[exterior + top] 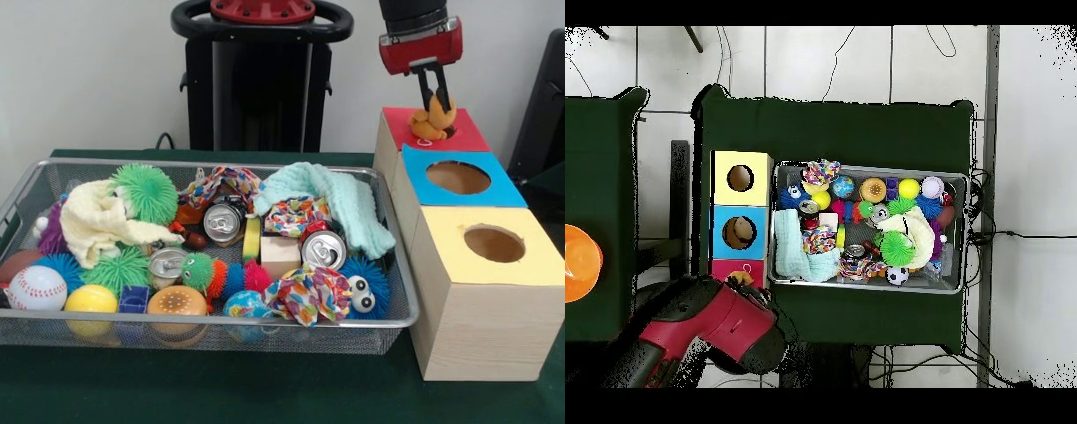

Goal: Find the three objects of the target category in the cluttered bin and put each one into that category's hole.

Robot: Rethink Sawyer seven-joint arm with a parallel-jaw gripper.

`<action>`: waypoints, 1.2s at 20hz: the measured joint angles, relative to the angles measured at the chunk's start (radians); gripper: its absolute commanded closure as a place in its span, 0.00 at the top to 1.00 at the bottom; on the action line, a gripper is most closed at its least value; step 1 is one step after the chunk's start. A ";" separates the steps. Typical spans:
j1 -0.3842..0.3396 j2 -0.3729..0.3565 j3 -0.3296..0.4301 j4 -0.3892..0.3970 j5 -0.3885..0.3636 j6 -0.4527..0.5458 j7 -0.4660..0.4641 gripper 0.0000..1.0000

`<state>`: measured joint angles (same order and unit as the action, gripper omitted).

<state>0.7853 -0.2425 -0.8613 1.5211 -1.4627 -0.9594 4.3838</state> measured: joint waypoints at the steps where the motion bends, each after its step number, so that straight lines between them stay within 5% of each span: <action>1: 0.000 -0.003 0.006 0.000 0.000 0.000 0.000 0.00; 23: -0.001 -0.008 0.062 0.000 -0.001 0.005 0.000 0.00; 24: -0.001 -0.008 0.062 0.000 -0.001 0.005 0.000 1.00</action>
<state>0.7844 -0.2510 -0.7990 1.5214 -1.4635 -0.9547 4.3838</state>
